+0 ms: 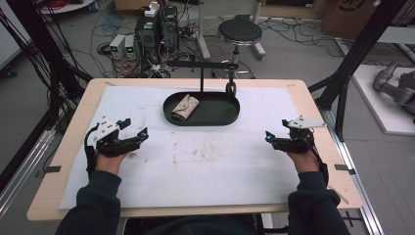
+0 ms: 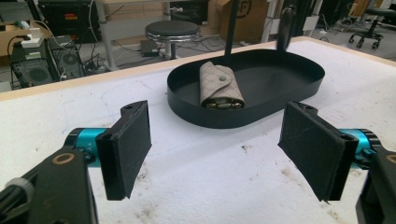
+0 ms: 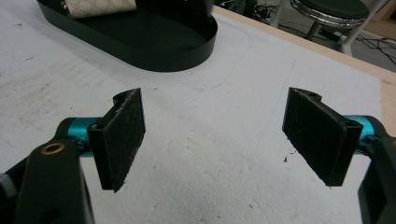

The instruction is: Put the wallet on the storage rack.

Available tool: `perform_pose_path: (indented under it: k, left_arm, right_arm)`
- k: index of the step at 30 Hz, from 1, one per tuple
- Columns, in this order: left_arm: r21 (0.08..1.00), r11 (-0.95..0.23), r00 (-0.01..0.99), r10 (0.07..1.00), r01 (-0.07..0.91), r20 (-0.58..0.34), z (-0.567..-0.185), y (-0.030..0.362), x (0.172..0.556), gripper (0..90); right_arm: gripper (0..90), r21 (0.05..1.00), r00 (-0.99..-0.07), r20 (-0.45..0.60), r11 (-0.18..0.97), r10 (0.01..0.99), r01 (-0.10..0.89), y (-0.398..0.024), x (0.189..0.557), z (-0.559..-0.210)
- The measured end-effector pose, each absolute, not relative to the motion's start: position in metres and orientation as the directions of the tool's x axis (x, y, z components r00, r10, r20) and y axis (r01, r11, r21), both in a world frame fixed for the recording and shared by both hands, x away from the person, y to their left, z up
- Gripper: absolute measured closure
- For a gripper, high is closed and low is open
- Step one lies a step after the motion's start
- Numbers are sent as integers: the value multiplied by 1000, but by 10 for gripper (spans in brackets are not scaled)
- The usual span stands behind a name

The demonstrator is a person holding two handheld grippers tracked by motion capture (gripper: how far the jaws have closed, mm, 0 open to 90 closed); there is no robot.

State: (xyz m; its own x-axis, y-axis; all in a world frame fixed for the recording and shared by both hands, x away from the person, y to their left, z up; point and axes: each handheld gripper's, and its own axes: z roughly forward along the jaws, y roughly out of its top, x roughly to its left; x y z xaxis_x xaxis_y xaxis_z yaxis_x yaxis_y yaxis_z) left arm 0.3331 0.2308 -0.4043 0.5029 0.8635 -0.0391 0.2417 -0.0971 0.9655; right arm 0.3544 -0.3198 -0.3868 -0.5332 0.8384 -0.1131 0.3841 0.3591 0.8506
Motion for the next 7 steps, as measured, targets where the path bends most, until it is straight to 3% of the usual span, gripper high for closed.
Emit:
perform_pose_path:
  k: [7]
  left_arm:
    - [966,-94,503,863,241,-42,-405,230,335,249]
  right_arm:
    - [217,849,-531,-108,355,841,390,-320,356,-387]
